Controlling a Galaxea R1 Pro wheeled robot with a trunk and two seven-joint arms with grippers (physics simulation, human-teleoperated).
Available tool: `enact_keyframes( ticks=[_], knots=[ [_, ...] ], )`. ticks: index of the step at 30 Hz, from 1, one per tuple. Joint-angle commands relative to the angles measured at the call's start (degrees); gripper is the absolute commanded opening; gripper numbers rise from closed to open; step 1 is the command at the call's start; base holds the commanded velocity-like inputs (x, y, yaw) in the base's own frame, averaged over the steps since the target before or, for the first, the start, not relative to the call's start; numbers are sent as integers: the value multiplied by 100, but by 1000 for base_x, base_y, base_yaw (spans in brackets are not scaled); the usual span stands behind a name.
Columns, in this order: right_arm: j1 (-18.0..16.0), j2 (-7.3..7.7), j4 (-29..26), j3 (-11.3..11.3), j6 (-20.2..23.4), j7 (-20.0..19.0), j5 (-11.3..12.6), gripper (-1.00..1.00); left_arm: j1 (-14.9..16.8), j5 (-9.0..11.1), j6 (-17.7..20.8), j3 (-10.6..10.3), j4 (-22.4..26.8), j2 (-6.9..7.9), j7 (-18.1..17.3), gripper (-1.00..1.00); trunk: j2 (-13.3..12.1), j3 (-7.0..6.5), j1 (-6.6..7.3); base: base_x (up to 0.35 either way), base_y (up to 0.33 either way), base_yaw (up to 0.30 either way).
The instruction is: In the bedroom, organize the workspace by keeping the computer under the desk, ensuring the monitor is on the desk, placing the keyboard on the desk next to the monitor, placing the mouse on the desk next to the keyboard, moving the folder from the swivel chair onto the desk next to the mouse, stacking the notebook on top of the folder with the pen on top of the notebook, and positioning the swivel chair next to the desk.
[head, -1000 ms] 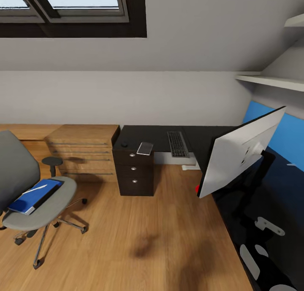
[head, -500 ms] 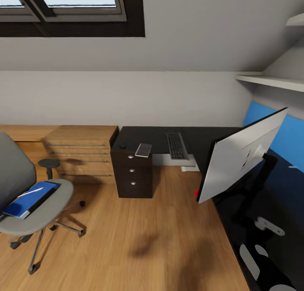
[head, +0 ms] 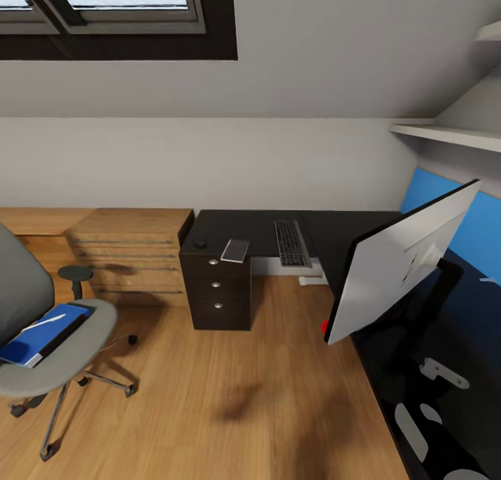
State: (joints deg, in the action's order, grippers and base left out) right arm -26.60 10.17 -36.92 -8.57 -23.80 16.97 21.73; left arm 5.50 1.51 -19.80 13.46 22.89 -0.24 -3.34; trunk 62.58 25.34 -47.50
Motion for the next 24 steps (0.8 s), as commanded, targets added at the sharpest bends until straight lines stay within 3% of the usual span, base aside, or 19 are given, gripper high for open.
enact_keyframes(
  ticks=[1, 8, 24],
  knots=[
    [-3, 2, 1, 13, -28, 0, 51, 100, 4, 16, -14, 25, -4, -3, -35, 100, 3, 6, -2, 192, -2, 0],
    [-3, 2, 1, 13, -28, 0, 51, 100, 4, 16, -15, 25, -4, -2, -35, 100, 3, 6, -2, 171, -1, 0],
    [-3, 2, 8, 13, -26, 0, 51, 100, 4, 16, -15, 25, -4, -2, -35, 100, 3, 6, -2, 18, 0, 0]
  ],
)
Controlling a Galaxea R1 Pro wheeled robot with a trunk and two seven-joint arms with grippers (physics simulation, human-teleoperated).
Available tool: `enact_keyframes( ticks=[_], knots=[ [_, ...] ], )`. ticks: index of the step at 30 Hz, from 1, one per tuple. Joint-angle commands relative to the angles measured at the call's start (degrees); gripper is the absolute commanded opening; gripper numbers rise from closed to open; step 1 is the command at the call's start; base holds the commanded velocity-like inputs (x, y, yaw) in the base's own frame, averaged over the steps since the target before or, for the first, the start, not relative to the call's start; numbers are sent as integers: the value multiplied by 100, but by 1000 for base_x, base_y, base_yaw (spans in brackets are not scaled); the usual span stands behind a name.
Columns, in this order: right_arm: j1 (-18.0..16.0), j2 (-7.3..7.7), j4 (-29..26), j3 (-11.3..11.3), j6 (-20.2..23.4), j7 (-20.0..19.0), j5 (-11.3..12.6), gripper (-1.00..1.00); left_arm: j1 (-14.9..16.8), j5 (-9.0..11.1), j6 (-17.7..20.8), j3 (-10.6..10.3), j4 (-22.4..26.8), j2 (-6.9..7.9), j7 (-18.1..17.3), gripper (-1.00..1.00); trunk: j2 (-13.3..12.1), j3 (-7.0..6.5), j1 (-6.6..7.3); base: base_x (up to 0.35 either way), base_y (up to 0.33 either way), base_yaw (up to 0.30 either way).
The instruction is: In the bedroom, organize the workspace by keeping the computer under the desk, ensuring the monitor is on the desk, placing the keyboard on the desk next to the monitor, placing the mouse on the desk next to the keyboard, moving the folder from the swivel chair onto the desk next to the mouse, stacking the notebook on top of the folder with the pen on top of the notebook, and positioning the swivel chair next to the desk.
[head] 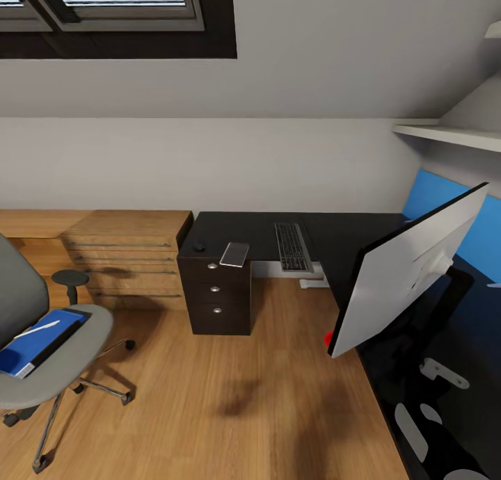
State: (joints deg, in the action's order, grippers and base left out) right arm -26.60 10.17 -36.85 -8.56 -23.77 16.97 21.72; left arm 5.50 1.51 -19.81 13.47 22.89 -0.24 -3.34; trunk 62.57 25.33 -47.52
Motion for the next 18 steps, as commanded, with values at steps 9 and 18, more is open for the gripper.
enact_keyframes(
  ticks=[9, 18],
  knots=[
    [-3, 2, 2, 12, -29, 0, 52, 100, 4, 23, -7, 25, -4, -3, -35, 100, 4, 6, 0, 1, 0, -55],
    [-3, -4, 3, 12, -30, 0, 50, 100, 4, 24, -7, 25, -5, -3, -35, 100, 4, 6, 0, 0, 0, -151]
  ],
)
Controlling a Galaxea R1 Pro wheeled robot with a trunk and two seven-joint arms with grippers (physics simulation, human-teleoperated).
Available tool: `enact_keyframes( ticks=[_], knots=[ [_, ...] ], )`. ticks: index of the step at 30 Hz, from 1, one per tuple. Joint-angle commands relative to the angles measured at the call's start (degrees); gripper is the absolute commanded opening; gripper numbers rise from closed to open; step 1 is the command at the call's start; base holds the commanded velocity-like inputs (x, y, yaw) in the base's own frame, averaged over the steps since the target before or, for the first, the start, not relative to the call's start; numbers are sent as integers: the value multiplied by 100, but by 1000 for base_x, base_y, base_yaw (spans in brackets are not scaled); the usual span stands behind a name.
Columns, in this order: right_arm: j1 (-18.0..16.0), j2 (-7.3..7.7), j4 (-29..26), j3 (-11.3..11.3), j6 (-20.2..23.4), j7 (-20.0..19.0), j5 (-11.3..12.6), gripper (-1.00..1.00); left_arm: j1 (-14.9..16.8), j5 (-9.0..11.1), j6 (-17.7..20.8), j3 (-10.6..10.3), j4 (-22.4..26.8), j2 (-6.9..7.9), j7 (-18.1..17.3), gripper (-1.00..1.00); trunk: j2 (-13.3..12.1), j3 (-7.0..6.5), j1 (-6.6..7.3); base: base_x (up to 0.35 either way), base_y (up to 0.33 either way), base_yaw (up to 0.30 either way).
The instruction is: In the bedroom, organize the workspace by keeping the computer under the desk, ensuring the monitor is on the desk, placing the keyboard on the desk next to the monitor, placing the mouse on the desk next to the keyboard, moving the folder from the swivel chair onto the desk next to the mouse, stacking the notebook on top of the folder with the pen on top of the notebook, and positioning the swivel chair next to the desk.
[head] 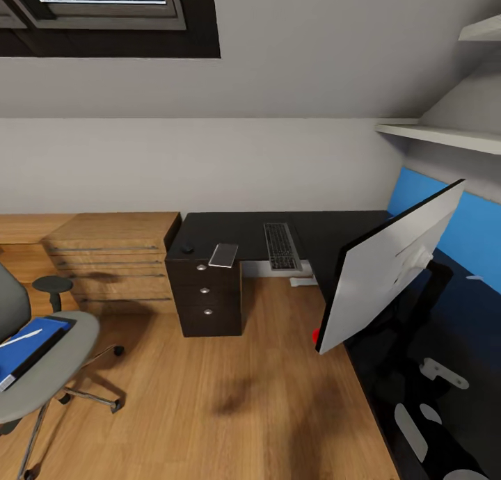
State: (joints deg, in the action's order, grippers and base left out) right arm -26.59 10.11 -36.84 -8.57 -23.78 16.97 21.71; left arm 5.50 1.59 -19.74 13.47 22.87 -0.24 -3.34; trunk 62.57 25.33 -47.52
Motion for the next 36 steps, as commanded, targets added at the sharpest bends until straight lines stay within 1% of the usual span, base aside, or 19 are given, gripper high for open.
enact_keyframes(
  ticks=[1, 18, 27, 36],
  knots=[
    [-4, 0, 2, 13, -31, -1, 48, 100, 3, 17, -14, 24, -3, -3, -35, 100, 4, 6, 0, 0, 0, -54],
    [-4, 0, 142, 18, -60, -42, 10, 100, 3, 9, -17, 24, -1, -3, -34, 100, 4, 6, 0, 0, 0, -13],
    [-4, -7, 163, 22, -255, -50, 12, 100, 3, 8, -19, 24, -1, -3, -35, 100, 4, 6, 0, 0, 0, -18],
    [-4, -17, 172, 22, -292, -45, 2, 100, 3, 8, -21, 24, -1, -13, -29, 100, 4, 6, 0, 0, 0, -68]
  ],
)
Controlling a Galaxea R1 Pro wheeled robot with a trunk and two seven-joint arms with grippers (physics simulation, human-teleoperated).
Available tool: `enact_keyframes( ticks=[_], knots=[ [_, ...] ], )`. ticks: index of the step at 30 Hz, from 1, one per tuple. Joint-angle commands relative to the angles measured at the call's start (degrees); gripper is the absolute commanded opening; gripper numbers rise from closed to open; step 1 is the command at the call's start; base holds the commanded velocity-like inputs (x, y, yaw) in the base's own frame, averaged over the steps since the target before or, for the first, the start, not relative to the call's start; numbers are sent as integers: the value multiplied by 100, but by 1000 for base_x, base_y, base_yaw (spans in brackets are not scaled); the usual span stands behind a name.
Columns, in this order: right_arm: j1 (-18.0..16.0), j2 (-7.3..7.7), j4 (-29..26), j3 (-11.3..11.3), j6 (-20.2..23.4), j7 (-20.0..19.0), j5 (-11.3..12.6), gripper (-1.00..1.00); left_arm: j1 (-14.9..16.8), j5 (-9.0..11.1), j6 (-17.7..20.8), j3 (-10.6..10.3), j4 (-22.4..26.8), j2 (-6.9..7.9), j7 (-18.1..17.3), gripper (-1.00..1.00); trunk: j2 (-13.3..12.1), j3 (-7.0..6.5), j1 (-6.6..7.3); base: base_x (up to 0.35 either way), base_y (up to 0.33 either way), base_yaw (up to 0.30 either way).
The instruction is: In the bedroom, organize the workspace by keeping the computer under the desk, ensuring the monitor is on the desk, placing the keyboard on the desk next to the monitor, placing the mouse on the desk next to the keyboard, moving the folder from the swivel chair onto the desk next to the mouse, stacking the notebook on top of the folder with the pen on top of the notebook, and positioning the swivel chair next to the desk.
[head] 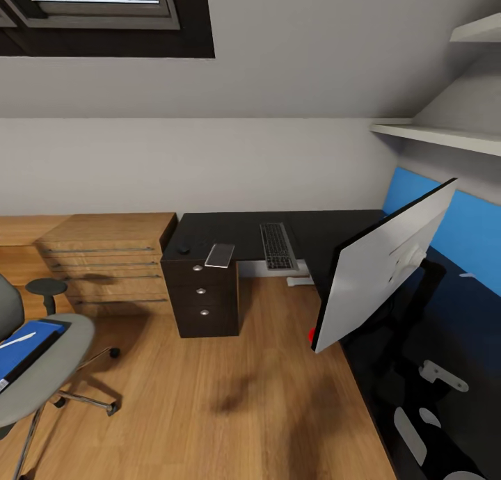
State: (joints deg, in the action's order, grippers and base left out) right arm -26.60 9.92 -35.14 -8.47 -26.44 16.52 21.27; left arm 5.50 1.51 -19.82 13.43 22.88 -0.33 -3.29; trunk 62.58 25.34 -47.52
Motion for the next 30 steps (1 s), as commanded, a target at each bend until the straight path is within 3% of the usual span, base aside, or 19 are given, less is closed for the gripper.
enact_keyframes(
  ticks=[1, 12, 18, 22, 25, 30],
  knots=[
    [-3, 4, 4, 16, -27, -1, 44, 100, 4, 16, -13, 28, -3, -5, -34, 100, 4, 6, 0, 0, 0, -3],
    [-3, 115, 27, 45, 16, -12, 20, 100, 4, 20, -13, 28, -3, -6, -32, 100, 4, 6, 0, 0, 0, -1],
    [-23, 344, 9, 47, 102, -34, 2, 100, 4, 17, -13, 34, -9, -14, -32, 100, 4, 6, 0, 0, 0, 0],
    [-87, 538, 47, 47, 410, -135, -11, 100, 4, 16, -13, 36, -7, -17, -32, 100, 4, 6, 0, 0, 0, 0],
    [-318, 705, 110, 48, 773, -291, -20, 100, 4, 18, -13, 36, -10, -15, -30, 100, 4, 6, 0, 0, 0, 0],
    [-679, 833, 210, 48, 996, -460, -24, 100, 4, 23, -10, 37, -11, -6, -25, 100, 4, 6, 0, 0, 0, 0]
  ],
)
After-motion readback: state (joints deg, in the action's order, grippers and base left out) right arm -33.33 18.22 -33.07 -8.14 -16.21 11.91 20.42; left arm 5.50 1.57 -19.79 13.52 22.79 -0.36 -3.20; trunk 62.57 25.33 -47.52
